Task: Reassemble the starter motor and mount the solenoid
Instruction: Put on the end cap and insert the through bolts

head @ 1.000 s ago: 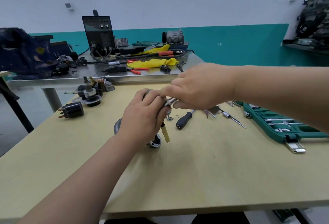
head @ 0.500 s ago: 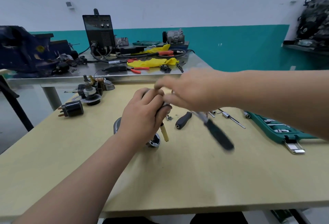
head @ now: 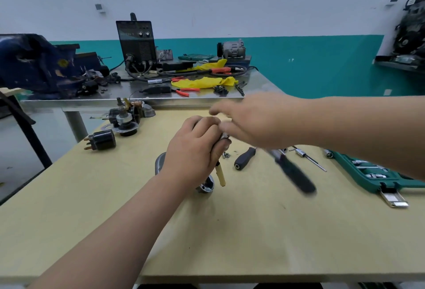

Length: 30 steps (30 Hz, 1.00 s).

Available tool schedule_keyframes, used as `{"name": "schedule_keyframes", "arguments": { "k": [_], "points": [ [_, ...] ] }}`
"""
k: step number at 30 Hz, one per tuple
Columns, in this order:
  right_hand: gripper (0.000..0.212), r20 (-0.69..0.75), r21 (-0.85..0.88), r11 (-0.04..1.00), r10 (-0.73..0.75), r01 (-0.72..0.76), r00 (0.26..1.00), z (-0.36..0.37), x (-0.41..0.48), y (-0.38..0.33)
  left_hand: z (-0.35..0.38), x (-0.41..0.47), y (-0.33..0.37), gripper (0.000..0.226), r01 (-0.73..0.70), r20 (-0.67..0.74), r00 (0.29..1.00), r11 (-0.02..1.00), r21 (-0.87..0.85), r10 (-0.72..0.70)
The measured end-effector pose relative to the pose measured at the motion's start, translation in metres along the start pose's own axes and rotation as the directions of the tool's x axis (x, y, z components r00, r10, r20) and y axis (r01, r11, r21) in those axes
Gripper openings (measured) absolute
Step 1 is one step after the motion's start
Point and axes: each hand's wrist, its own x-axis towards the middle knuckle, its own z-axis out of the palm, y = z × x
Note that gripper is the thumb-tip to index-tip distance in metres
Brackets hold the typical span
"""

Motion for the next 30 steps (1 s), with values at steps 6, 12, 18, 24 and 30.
{"name": "schedule_keyframes", "arguments": {
  "k": [6,12,18,24,30],
  "points": [
    [0.035,-0.103,-0.023,0.999,-0.048,0.046,0.993,0.006,0.0,-0.001,-0.006,0.001,0.005,0.048,0.103,0.101,0.99,0.995,-0.011,-0.101],
    [0.025,-0.079,0.139,0.98,0.158,-0.146,0.984,0.01,0.002,-0.012,-0.005,0.002,0.008,0.043,0.195,0.069,0.98,0.976,-0.093,-0.189],
    [0.031,0.073,0.255,0.94,0.215,-0.227,0.974,0.001,0.002,-0.013,-0.001,-0.003,0.0,0.045,0.33,0.092,0.943,0.927,-0.176,-0.318],
    [0.022,-0.142,0.154,0.962,0.246,-0.224,0.959,-0.005,-0.013,0.022,-0.005,-0.001,0.003,0.065,0.461,0.121,0.887,0.865,-0.197,-0.445],
    [0.019,-0.148,0.125,0.986,0.124,-0.106,0.981,0.006,0.009,0.025,-0.008,0.001,0.006,0.068,0.512,0.153,0.859,0.827,-0.233,-0.488]
  ]
}}
